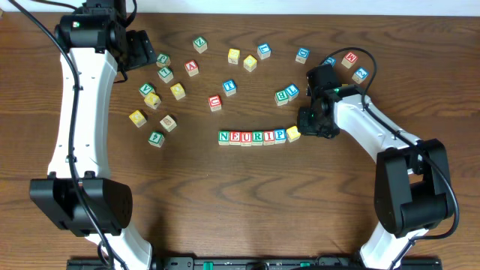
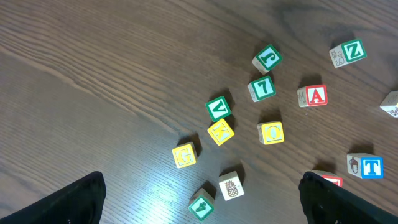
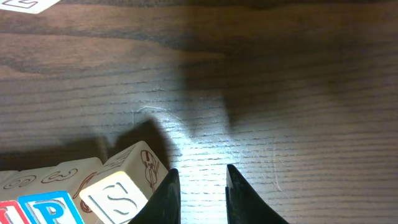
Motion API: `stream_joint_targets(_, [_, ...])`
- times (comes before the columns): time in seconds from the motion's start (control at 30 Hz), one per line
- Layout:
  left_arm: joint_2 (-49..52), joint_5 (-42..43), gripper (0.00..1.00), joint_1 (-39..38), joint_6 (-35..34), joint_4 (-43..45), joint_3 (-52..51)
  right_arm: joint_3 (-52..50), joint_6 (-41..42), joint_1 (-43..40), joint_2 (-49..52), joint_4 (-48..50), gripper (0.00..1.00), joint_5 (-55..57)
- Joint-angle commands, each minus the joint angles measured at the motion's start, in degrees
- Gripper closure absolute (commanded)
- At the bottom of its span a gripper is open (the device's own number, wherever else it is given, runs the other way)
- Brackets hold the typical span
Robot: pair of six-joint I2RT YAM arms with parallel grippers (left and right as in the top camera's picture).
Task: Spell out NEURIPS
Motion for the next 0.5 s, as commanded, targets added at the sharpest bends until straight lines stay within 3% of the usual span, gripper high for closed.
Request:
stream_joint_targets(0.0, [-0.7, -0.3, 0.02, 0.2, 0.3, -0.3, 0.7, -0.4, 0.6, 0.5, 0.5, -0.5, 0.8, -0.2])
stream_joint_targets(0.47, [-0.7, -0.3, 0.02, 0.2, 0.3, -0.3, 0.7, -0.4, 0.6, 3.1, 0.8, -0.8, 0.8, -0.6])
